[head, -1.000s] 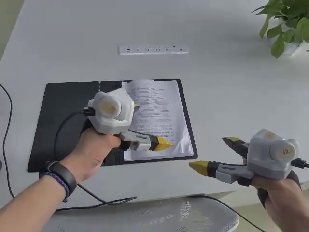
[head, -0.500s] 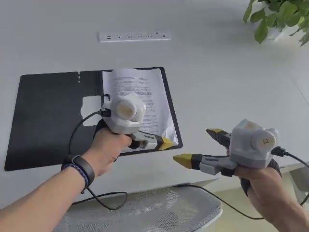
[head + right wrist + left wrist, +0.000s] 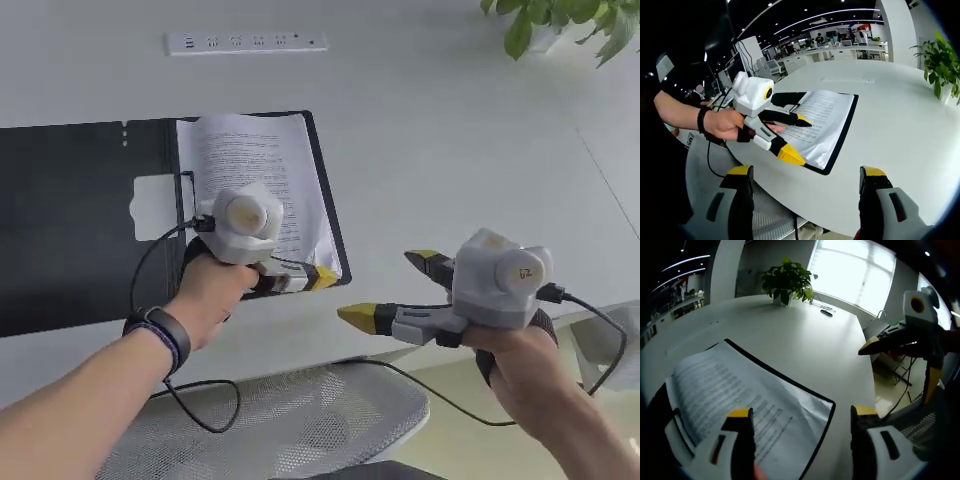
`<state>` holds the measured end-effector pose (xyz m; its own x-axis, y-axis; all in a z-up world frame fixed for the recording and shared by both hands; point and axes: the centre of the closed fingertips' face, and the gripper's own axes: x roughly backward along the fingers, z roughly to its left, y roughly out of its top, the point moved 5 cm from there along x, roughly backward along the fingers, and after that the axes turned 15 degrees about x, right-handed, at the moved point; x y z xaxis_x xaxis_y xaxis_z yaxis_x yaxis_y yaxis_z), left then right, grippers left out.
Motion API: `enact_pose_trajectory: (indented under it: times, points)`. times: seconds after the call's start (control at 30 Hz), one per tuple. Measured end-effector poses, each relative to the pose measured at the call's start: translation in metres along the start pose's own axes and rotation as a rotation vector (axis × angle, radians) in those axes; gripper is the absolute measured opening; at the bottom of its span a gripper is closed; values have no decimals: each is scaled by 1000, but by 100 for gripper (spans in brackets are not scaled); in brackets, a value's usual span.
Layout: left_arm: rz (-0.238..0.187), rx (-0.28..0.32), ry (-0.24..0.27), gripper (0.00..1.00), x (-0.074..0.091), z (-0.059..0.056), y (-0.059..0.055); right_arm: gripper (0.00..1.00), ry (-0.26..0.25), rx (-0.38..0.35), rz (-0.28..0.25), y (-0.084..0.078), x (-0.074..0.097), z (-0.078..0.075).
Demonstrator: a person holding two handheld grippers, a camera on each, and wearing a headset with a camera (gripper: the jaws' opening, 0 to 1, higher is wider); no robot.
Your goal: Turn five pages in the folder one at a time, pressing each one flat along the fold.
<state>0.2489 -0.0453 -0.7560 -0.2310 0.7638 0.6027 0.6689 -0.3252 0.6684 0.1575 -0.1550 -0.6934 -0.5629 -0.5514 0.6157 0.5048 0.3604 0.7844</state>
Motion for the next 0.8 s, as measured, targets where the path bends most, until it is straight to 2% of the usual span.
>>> enact_pose_trajectory:
  times: [0.33,0.6,0.8]
  points:
    - [-46,67,0,71,-1,0,-2,86,12,-3,-7,1,-4,-3]
    - [-70,63,46,62,0,0,-2,86,22,-2,-2,1,-6,-1]
    - [-64,25,92,58,-3,0,-3,86,29,-2,1,0,-7,-2]
